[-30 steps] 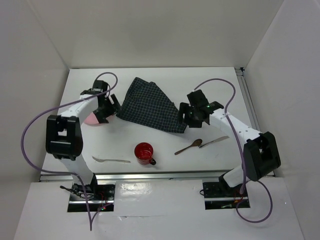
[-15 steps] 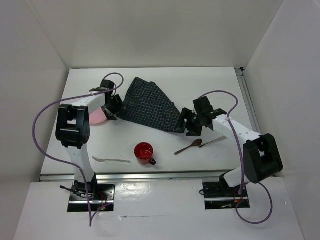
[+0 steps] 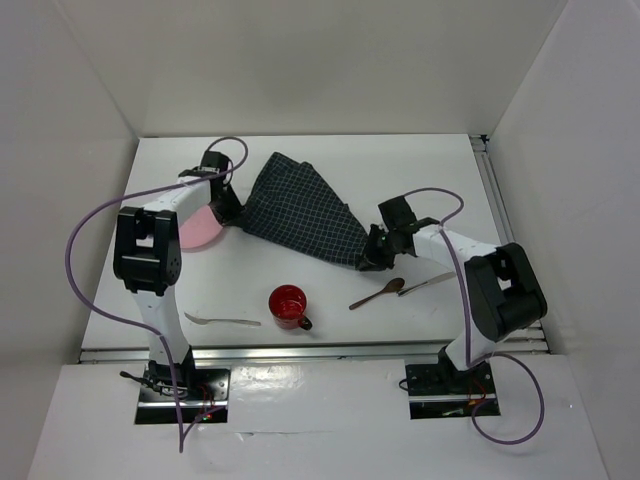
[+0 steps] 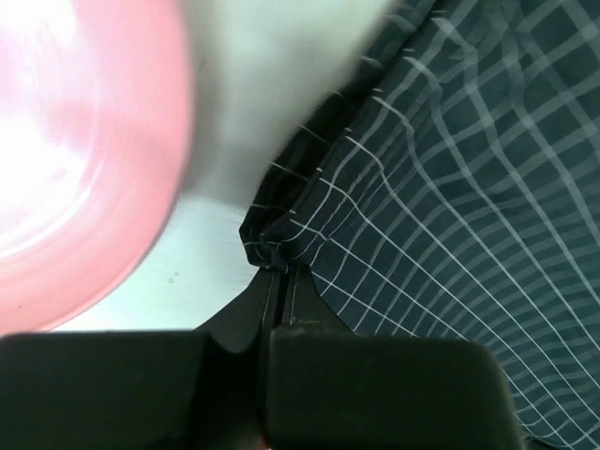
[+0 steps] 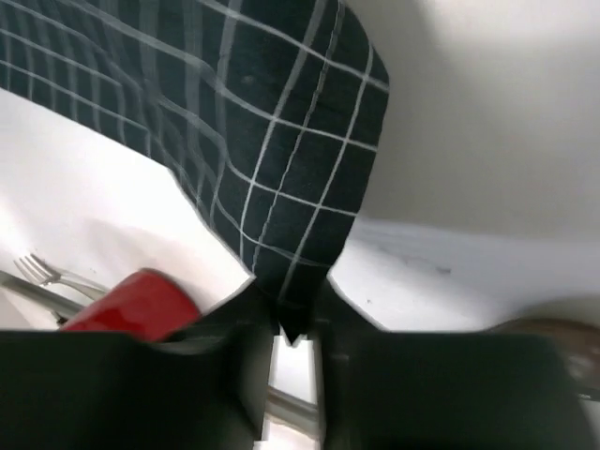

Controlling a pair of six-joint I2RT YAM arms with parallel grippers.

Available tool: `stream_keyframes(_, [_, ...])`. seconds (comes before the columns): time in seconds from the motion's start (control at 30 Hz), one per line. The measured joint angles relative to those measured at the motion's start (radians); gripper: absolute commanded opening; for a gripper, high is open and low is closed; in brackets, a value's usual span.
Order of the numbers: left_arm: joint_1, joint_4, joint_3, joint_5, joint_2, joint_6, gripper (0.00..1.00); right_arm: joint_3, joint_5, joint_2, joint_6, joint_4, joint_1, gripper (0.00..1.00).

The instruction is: Set the dinner table for one person

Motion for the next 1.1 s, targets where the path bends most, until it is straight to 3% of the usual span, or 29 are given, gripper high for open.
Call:
stream_keyframes(0.03, [0.0, -0.012, 0.02, 0.0, 0.0, 0.002, 0.0, 0.017, 0.005, 0.002, 0.002, -0.002, -0.004, 0.07])
stream_keyframes(0.1, [0.0, -0.03, 0.067, 0.005, 0.0, 0.006, 0.0, 0.068, 0.011, 0.006, -0.008, -0.006, -0.021, 0.0])
stream_keyframes(0.23, [0.0, -0.1, 0.253, 0.043, 0.017, 0.031, 0.0, 0.293, 0.033, 0.055, -0.048, -0.032, -0.1, 0.0])
stream_keyframes(0.37, [0.0, -0.163, 0.659, 0.084, 0.111, 0.058, 0.0, 0.654, 0.061, 0.163, -0.116, -0.041, -0.199, 0.0])
stream_keyframes(0.47, [0.006, -0.166, 0.831, 0.133, 0.117, 0.071, 0.0, 0.791, 0.059, 0.167, -0.152, -0.027, -0.253, 0.0])
stream_keyframes(0.6, [0.01, -0.109, 0.713, 0.197, -0.008, 0.073, 0.0, 0.75, 0.021, 0.092, -0.177, 0.011, -0.28, 0.0])
stream_keyframes(0.8, [0.019, 0.002, 0.186, 0.236, -0.269, 0.054, 0.0, 0.293, -0.026, -0.121, -0.184, 0.056, -0.273, 0.0])
stream_keyframes(0.83, [0.018, 0.026, 0.082, 0.241, -0.305, 0.047, 0.0, 0.204, -0.036, -0.153, -0.18, 0.061, -0.271, 0.05])
stream_keyframes(0.87, [0.016, 0.047, -0.017, 0.246, -0.337, 0.043, 0.26, 0.124, -0.048, -0.181, -0.174, 0.057, -0.27, 0.39])
stream_keyframes(0.93, [0.014, 0.04, -0.155, 0.235, -0.362, 0.037, 0.54, 0.022, -0.058, -0.212, -0.162, 0.034, -0.267, 0.69])
stream_keyframes(0.97, [0.02, 0.026, -0.199, 0.216, -0.358, 0.023, 0.73, -0.012, -0.058, -0.22, -0.166, 0.017, -0.268, 0.77])
stream_keyframes(1.0, [0.027, 0.012, -0.218, 0.204, -0.348, 0.032, 0.79, -0.029, -0.054, -0.224, -0.163, 0.0, -0.268, 0.8])
stream_keyframes(1.1, [0.048, -0.06, -0.19, 0.149, -0.299, 0.026, 0.82, -0.032, -0.03, -0.225, -0.171, -0.05, -0.27, 0.86])
